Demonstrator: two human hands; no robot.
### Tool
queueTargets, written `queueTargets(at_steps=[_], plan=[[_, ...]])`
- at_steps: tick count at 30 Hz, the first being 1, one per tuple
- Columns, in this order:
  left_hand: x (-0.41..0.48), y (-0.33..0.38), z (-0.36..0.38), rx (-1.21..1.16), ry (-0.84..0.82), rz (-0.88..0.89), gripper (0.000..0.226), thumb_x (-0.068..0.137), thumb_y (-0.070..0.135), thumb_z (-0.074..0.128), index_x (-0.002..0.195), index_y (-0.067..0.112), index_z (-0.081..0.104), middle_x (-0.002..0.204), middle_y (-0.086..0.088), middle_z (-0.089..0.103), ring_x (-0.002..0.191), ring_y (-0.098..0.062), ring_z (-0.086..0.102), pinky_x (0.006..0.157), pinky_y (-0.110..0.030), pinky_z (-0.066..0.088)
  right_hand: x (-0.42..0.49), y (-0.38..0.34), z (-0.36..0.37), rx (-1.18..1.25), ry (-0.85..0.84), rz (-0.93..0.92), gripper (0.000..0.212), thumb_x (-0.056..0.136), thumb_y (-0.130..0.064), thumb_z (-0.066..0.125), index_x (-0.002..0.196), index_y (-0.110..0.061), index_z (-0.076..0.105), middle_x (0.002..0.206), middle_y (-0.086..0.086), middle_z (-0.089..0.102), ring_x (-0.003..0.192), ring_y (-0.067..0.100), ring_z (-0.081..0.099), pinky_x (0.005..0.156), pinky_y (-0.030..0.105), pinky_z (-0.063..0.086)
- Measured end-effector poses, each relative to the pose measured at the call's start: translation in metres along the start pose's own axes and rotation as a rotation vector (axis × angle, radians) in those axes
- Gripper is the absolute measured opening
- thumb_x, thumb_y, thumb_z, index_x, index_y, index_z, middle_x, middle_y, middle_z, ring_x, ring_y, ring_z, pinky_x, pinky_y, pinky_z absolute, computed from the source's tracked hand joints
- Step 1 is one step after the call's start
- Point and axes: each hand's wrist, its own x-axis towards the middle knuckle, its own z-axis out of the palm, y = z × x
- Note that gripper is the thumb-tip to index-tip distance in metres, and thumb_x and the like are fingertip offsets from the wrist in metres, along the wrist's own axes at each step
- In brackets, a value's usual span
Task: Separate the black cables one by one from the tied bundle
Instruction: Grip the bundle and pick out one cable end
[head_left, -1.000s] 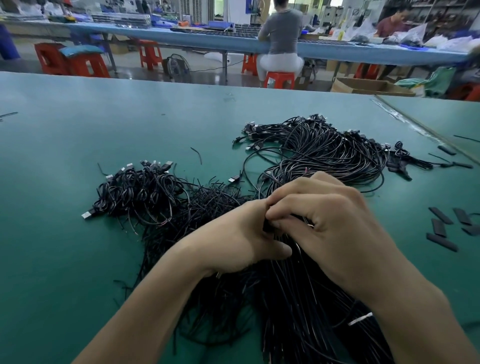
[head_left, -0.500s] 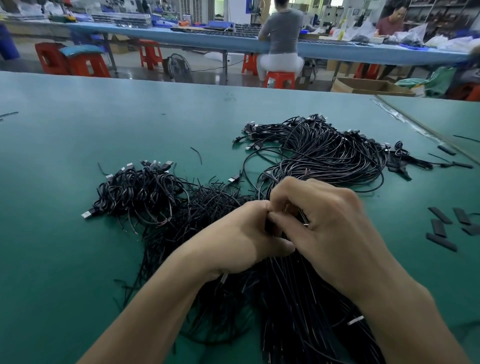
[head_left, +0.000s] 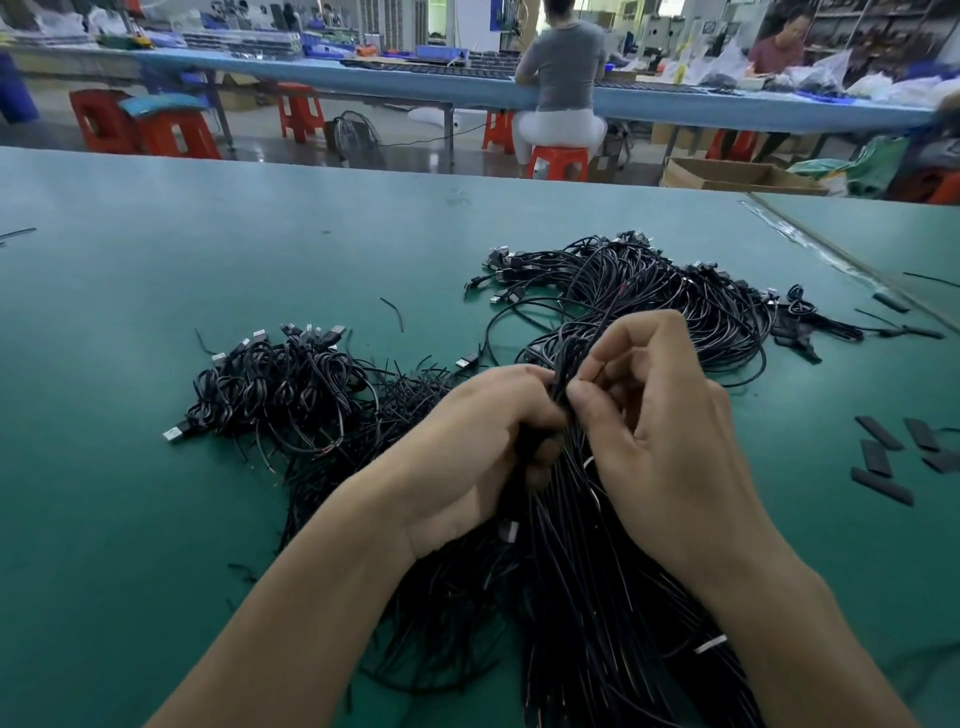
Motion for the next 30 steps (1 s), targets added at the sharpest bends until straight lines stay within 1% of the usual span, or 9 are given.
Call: queueTargets(at_steps=[4, 7, 11, 15, 17, 20, 26, 28, 30], plan=[[0.002, -0.001, 0.002, -0.07, 0.04, 0.204, 0.022, 0.098, 0.019, 0.056, 0.079, 0.023, 0.066, 0.074, 0.001, 0.061, 0.066, -0.009, 0.056, 0.06, -0.021, 0.048, 0.001, -0.006, 0.001, 0.221, 0.085, 0.068, 0.028, 0.09, -0.011, 0.063, 0.096, -0.032, 0.044, 0.086, -0.01, 0.064, 0.071, 0.009, 0.061, 0.063, 0.015, 0.046], [0.005, -0.003, -0.002, 0.267, 0.169, 0.456, 0.01, 0.094, 0.016, 0.065, 0.091, 0.026, 0.066, 0.085, 0.012, 0.066, 0.078, -0.003, 0.059, 0.074, -0.018, 0.05, 0.003, -0.007, -0.001, 0.402, 0.119, 0.14, 0.029, 0.089, -0.009, 0.064, 0.093, -0.029, 0.043, 0.082, -0.004, 0.065, 0.075, 0.008, 0.062, 0.069, 0.024, 0.052], [0.005, -0.006, -0.007, 0.689, 0.361, 0.8, 0.022, 0.086, 0.031, 0.073, 0.098, 0.045, 0.061, 0.091, 0.029, 0.048, 0.079, 0.007, 0.049, 0.071, -0.008, 0.038, 0.007, -0.008, -0.006, 0.632, 0.147, 0.263, 0.034, 0.09, 0.007, 0.063, 0.087, -0.02, 0.043, 0.073, -0.005, 0.065, 0.069, 0.003, 0.061, 0.07, 0.017, 0.052], [0.004, -0.009, -0.006, 0.895, 0.347, 1.036, 0.025, 0.089, 0.01, 0.073, 0.109, 0.024, 0.071, 0.08, 0.024, 0.042, 0.068, 0.003, 0.044, 0.064, -0.007, 0.032, 0.009, -0.009, -0.006, 0.838, 0.146, 0.343, 0.035, 0.089, 0.017, 0.056, 0.083, -0.015, 0.043, 0.061, -0.007, 0.062, 0.055, -0.001, 0.057, 0.057, 0.01, 0.047], [0.004, -0.011, -0.007, 0.93, 0.319, 1.059, 0.024, 0.088, 0.001, 0.067, 0.108, 0.014, 0.073, 0.083, 0.023, 0.05, 0.068, 0.002, 0.049, 0.063, -0.011, 0.036, 0.008, -0.008, -0.006, 0.913, 0.139, 0.38, 0.034, 0.089, 0.016, 0.056, 0.083, -0.015, 0.043, 0.061, -0.003, 0.063, 0.057, 0.004, 0.06, 0.058, 0.013, 0.05], [0.001, -0.013, -0.009, 0.906, 0.258, 1.066, 0.023, 0.088, 0.01, 0.056, 0.104, 0.007, 0.074, 0.087, 0.004, 0.066, 0.071, -0.011, 0.06, 0.065, -0.022, 0.048, 0.008, -0.005, -0.009, 0.959, 0.115, 0.41, 0.034, 0.087, 0.01, 0.062, 0.082, -0.017, 0.042, 0.065, 0.0, 0.064, 0.059, 0.011, 0.059, 0.059, 0.02, 0.052], [0.006, -0.017, -0.008, 0.916, 0.282, 1.055, 0.02, 0.088, 0.036, 0.074, 0.098, 0.02, 0.066, 0.086, 0.006, 0.065, 0.073, -0.015, 0.063, 0.062, -0.036, 0.053, 0.009, -0.004, -0.009, 0.864, 0.085, 0.331, 0.036, 0.086, 0.012, 0.063, 0.079, -0.017, 0.044, 0.072, -0.002, 0.067, 0.068, 0.009, 0.062, 0.068, 0.019, 0.053], [0.007, -0.02, -0.01, 0.928, 0.295, 1.017, 0.022, 0.087, 0.033, 0.076, 0.099, 0.025, 0.059, 0.087, 0.011, 0.063, 0.076, -0.014, 0.062, 0.062, -0.035, 0.052, 0.01, -0.005, -0.013, 0.786, 0.077, 0.284, 0.037, 0.084, 0.013, 0.065, 0.076, -0.018, 0.045, 0.073, -0.002, 0.068, 0.071, 0.007, 0.064, 0.071, 0.017, 0.052], [0.006, -0.019, -0.01, 0.878, 0.363, 0.936, 0.031, 0.083, 0.036, 0.08, 0.095, 0.028, 0.053, 0.081, 0.014, 0.061, 0.068, -0.008, 0.058, 0.057, -0.024, 0.046, 0.011, -0.006, -0.015, 0.728, 0.071, 0.246, 0.039, 0.083, 0.013, 0.067, 0.075, -0.018, 0.046, 0.074, -0.001, 0.069, 0.073, 0.007, 0.065, 0.073, 0.016, 0.052]])
